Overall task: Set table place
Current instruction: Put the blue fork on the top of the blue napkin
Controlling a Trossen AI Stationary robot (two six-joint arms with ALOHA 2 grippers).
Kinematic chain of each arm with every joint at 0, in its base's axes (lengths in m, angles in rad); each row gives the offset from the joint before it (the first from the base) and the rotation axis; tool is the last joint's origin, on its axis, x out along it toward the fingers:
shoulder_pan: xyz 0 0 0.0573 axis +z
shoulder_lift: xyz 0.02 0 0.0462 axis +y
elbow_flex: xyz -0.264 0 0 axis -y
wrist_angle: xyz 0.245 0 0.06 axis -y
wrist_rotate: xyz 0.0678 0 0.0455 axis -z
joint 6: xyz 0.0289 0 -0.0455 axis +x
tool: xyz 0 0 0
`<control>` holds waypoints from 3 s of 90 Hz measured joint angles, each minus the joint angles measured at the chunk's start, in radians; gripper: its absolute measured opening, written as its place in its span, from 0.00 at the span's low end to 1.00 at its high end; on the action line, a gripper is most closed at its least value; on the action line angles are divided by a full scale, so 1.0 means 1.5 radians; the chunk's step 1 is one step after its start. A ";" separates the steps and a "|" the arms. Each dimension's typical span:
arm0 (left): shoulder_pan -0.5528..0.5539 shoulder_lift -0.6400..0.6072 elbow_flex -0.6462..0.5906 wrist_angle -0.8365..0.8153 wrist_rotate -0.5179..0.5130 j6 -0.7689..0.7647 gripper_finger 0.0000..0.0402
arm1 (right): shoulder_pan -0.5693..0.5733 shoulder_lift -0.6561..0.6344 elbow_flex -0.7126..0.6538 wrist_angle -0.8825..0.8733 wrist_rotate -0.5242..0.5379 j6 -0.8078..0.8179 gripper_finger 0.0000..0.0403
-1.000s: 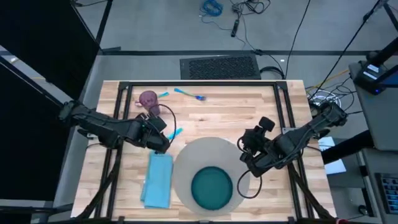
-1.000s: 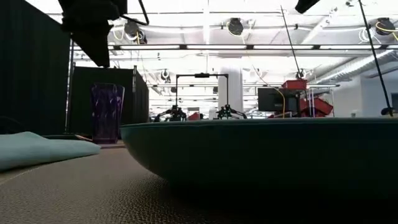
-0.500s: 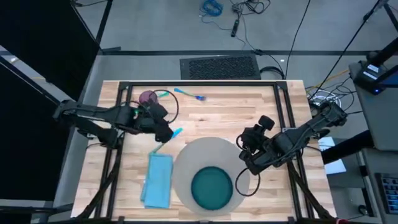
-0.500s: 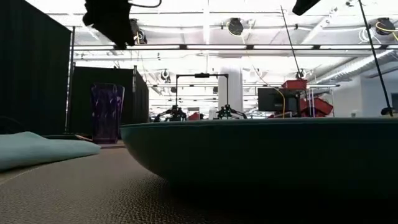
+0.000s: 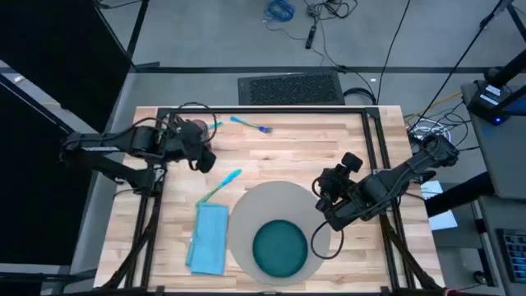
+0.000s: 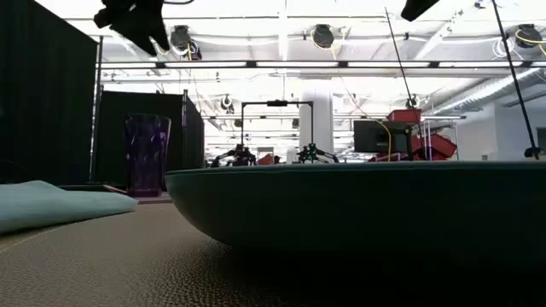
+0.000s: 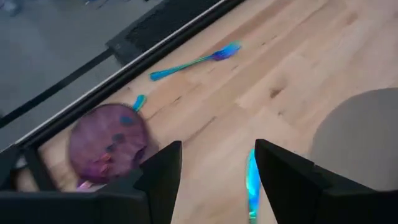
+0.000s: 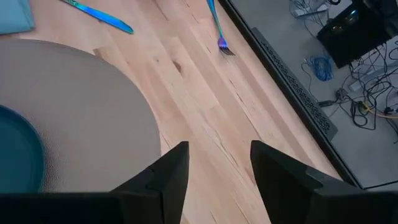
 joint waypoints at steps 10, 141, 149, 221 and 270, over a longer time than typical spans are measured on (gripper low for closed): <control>0.017 0.000 0.000 -0.032 0.000 -0.001 0.47 | 0.000 0.000 0.000 0.003 0.000 0.000 0.39; -0.074 0.224 -0.001 -0.016 0.239 0.055 0.47 | 0.023 0.000 -0.080 0.027 -0.002 0.037 0.39; -0.084 0.224 -0.001 -0.006 0.235 0.052 0.47 | 0.023 0.001 -0.113 0.037 -0.004 0.049 0.39; 0.319 0.442 0.099 0.335 0.385 0.744 0.47 | 0.019 -0.001 -0.150 0.114 -0.012 0.014 0.39; 0.380 0.638 0.289 0.264 0.317 0.942 0.47 | 0.019 -0.001 -0.150 0.114 -0.016 -0.026 0.39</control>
